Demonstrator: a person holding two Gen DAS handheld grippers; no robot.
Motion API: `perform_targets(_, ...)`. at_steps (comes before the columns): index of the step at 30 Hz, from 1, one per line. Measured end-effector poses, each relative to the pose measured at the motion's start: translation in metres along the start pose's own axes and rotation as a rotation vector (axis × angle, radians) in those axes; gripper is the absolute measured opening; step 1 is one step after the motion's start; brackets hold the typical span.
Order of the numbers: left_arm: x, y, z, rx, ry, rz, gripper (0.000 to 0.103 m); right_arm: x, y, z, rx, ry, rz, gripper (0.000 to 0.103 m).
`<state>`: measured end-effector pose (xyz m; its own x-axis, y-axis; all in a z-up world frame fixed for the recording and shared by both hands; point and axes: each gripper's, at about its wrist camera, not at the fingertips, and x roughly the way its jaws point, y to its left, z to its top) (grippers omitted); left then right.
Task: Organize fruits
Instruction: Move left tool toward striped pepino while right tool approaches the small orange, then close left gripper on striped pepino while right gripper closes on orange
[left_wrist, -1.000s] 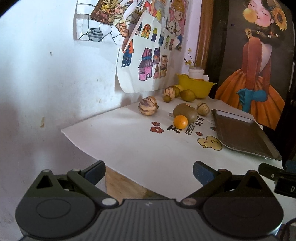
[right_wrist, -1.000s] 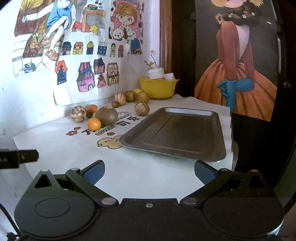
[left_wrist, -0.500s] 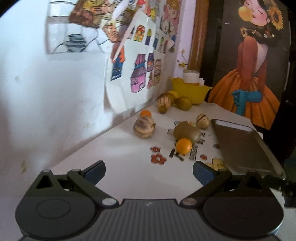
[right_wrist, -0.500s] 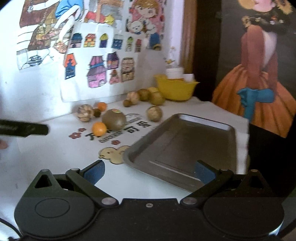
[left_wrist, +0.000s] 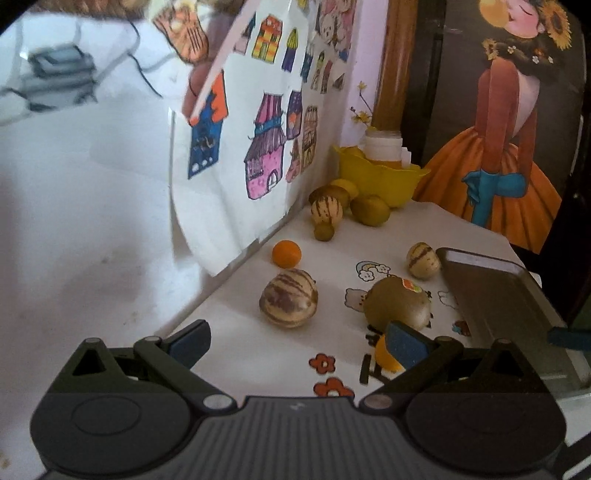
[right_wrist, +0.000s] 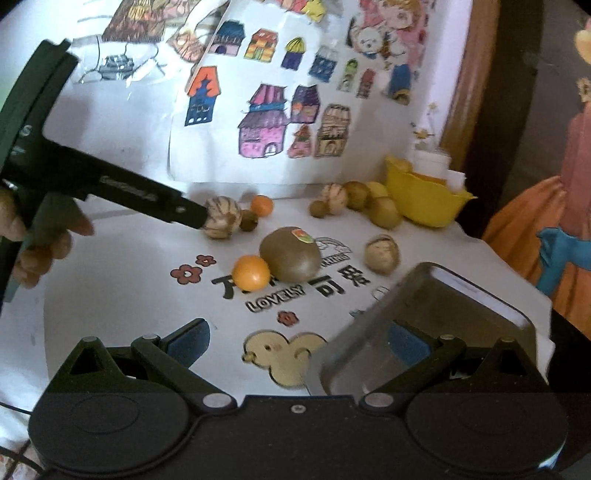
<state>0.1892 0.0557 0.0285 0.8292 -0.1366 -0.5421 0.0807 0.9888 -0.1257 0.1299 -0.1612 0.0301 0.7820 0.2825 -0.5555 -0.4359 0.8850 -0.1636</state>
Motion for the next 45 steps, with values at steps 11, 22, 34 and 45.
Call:
perform_targets(11, 0.041, 0.01, 0.011, -0.052, 0.023, -0.024, 0.091, 0.044, 0.008, 0.027, -0.021, 0.033, 0.129, 0.085)
perform_targets(22, 0.062, 0.009, 0.014, -0.055, 0.036, -0.029, 0.068, 0.081, 0.001, 0.032, 0.118, 0.115, 0.181, 0.058)
perform_targets(34, 0.067, 0.013, 0.014, -0.073, 0.043, -0.011, 0.053, 0.098, -0.004, 0.035, 0.251, 0.128, 0.234, 0.047)
perform_targets(45, 0.061, 0.013, 0.011, -0.074, 0.047, -0.012, 0.051, 0.095, -0.008, 0.029, 0.268, 0.101, 0.228, 0.036)
